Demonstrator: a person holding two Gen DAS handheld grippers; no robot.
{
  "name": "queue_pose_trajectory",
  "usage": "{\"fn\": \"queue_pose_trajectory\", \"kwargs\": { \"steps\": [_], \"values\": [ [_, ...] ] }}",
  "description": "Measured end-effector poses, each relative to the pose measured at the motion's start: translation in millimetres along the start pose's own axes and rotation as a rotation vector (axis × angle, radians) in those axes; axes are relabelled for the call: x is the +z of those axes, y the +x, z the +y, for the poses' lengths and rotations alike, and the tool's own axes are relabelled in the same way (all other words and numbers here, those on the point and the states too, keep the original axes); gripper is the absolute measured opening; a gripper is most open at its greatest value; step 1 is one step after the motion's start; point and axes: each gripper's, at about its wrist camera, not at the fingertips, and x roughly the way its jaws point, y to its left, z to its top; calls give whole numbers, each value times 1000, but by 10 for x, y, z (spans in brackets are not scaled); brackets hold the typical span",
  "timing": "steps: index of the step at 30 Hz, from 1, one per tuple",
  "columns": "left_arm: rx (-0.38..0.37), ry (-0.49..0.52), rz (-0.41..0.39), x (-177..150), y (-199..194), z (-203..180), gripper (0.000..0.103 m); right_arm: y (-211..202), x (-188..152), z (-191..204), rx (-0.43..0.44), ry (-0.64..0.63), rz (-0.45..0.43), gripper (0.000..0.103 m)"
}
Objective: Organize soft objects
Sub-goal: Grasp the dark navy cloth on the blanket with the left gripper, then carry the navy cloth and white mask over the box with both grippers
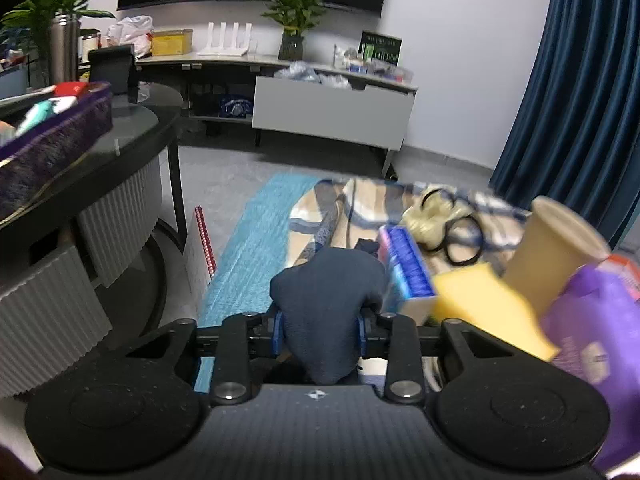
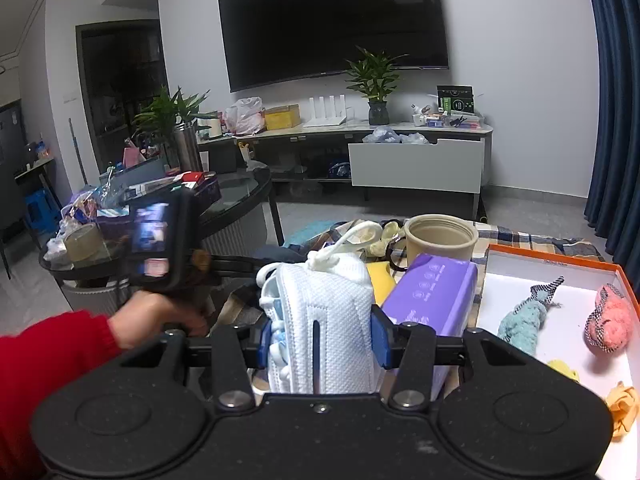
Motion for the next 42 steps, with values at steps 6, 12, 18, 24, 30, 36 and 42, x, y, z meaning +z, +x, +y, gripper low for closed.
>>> {"fn": "queue_pose_trajectory", "kwargs": {
  "steps": [6,12,18,24,30,36,42],
  "values": [
    [-18,-28,-44,13,-519,-114,32,173,128,52,0,14,8,56],
    [-15,-36,-61,53,-806,-206,32,322,254,83,-7,32,39,56],
    [-10,-46,-58,81,-941,-267,32,382,383,37,-17,44,60,56],
    [-21,-58,-57,128,-1003,-342,32,366,511,-35,-29,57,52,56],
    [-37,-65,-51,155,-994,-407,32,317,602,-139,-49,69,45,56],
    [-52,-66,-45,173,-968,-489,32,286,626,-242,-70,79,46,56],
    [-69,-62,-36,181,-932,-574,32,211,638,-355,-89,91,42,56]
  ]
}}
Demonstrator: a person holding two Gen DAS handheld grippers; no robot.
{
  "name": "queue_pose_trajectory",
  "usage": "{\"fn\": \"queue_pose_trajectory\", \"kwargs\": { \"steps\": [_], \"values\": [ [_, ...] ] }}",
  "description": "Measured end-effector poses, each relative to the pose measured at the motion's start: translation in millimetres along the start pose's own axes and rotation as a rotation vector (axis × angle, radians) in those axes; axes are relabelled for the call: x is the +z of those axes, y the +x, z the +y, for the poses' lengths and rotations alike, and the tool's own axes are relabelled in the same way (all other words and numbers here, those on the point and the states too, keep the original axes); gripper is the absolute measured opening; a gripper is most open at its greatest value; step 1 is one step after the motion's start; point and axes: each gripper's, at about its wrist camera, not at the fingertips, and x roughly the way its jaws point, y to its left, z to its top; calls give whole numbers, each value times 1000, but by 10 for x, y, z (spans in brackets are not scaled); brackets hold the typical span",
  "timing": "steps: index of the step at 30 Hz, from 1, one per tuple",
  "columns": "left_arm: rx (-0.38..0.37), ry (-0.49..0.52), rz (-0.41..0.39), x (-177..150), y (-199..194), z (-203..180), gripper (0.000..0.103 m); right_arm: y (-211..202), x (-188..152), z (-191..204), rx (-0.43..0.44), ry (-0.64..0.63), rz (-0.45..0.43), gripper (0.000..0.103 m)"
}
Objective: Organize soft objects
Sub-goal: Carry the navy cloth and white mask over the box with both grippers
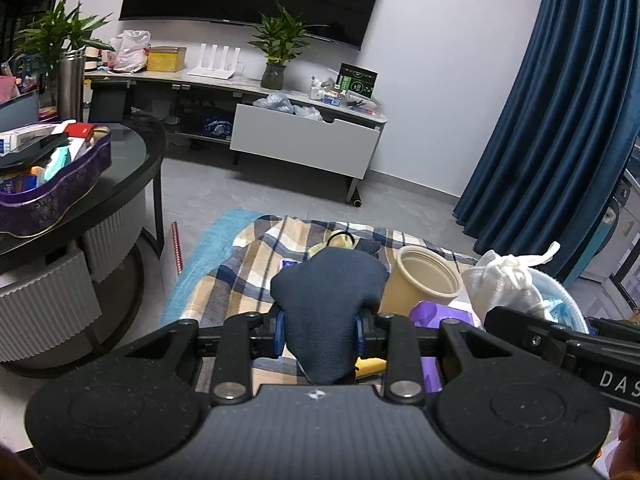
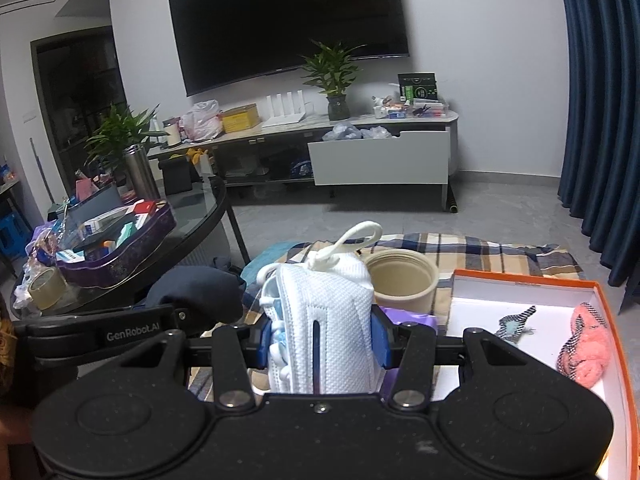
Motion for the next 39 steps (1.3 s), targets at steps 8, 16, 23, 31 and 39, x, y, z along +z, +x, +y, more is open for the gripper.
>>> {"fn": "queue_pose_trajectory", "kwargs": {
  "steps": [8,16,23,31,39],
  "values": [
    [-30,26,11,15,45,-147,32,-57,26,-154,-21,27,-9,56],
    [-46,72,17,16,108,-334,32,-128,57,-316,-62,42,-19,56],
    [-66,113,25,5,166,-483,32,-184,52,-469,-87,66,-28,56],
    [-83,135,35,-7,217,-578,32,-219,35,-588,-103,89,-31,56],
    [-101,156,32,16,255,-675,32,-263,21,-702,-121,111,-40,56]
  ]
}}
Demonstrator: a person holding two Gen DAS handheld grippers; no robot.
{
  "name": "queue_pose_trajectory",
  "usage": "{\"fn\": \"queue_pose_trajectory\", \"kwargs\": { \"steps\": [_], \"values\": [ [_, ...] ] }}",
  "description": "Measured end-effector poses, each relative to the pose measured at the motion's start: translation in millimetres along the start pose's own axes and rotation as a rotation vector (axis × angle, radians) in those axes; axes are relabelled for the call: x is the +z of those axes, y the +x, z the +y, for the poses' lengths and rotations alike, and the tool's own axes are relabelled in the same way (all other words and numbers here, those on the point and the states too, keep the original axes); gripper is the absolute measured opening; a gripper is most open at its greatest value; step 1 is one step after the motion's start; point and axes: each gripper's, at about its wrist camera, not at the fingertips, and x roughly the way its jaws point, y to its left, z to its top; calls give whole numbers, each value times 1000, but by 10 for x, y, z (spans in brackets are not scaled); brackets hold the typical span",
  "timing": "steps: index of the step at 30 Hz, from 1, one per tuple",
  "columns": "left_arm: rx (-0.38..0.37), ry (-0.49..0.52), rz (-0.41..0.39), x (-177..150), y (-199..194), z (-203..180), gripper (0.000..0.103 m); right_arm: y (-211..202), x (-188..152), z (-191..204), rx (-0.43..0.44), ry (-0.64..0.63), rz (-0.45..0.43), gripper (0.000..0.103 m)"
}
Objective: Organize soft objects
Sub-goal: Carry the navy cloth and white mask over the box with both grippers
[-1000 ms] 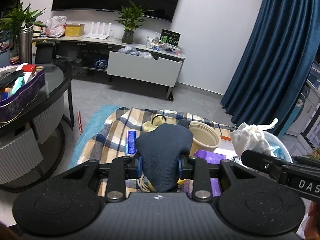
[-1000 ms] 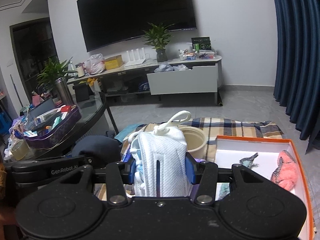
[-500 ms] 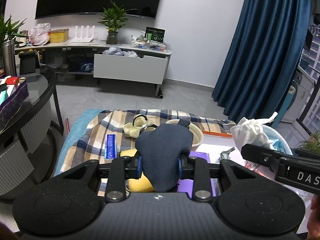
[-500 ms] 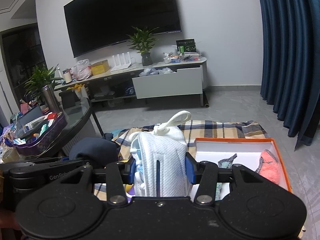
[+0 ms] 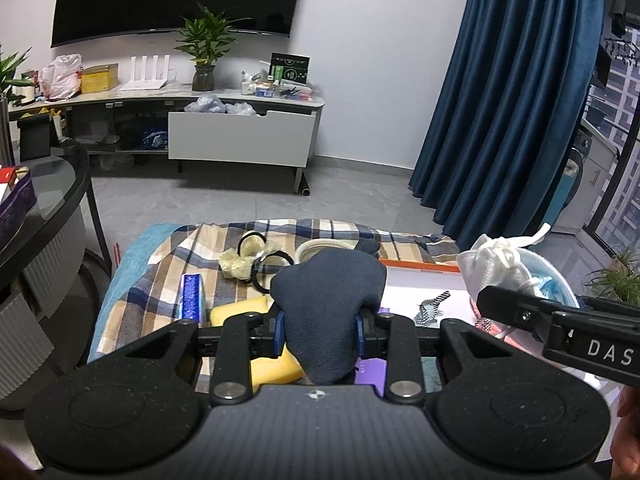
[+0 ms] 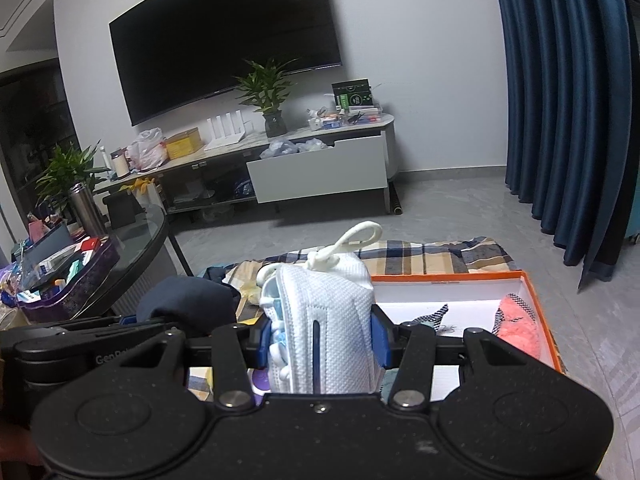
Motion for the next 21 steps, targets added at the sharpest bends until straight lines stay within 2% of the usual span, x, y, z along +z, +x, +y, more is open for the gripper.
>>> {"fn": "queue_pose_trajectory", "kwargs": {
  "steps": [21],
  "values": [
    [-55,57,6,-18,84,-298,32,-89,-22,-233,-48,46,-12,56]
  ]
}}
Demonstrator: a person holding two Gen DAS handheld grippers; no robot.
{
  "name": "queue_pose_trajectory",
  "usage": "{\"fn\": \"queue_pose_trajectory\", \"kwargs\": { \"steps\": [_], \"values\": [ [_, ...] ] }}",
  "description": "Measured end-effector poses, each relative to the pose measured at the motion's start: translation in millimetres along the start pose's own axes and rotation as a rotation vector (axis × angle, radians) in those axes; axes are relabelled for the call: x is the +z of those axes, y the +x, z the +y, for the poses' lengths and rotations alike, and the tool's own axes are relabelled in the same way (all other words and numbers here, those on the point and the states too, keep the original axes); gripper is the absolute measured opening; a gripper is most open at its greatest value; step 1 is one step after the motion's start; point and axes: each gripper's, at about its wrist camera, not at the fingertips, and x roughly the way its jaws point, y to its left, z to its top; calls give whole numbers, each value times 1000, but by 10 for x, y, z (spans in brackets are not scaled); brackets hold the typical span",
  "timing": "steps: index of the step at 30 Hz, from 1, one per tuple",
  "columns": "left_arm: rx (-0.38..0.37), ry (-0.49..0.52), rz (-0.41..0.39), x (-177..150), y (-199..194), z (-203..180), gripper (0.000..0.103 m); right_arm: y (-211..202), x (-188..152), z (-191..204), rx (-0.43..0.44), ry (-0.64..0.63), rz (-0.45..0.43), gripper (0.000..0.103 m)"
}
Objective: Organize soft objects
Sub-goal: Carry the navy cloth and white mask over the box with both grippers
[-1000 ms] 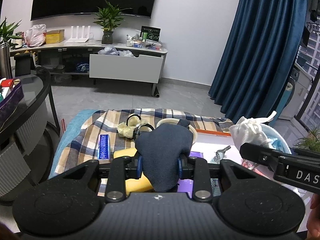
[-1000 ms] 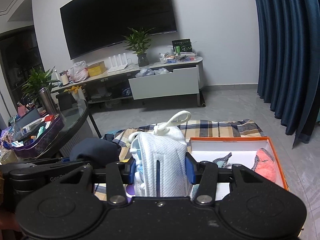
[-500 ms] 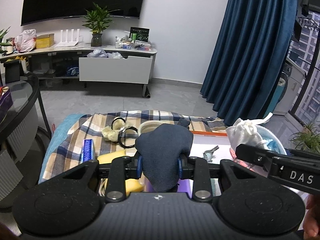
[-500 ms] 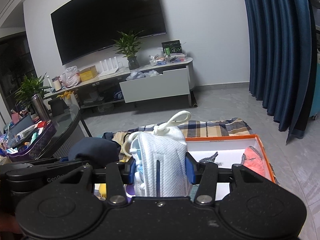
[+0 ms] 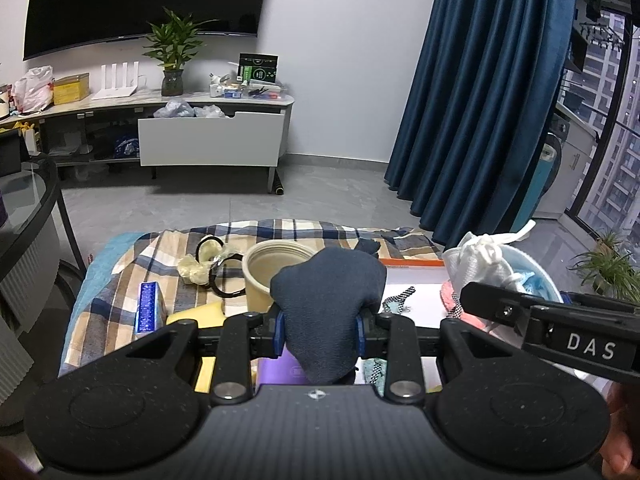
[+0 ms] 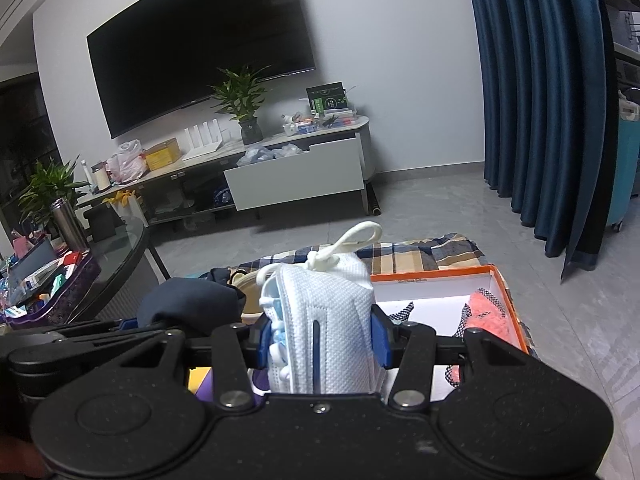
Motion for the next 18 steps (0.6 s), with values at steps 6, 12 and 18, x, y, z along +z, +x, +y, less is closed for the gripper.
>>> {"fn": "queue_pose_trajectory", "kwargs": {
  "steps": [6,12,18],
  "values": [
    [-12,10,1,-1,15,-51,32,-19,-1,-62,-14,14,-2,57],
    [-30,22,4,4,46,-113,32,-55,-5,-120,-32,25,-8,57],
    [-49,37,6,2,76,-196,33,-91,-6,-172,-47,36,-15,57]
  ]
}}
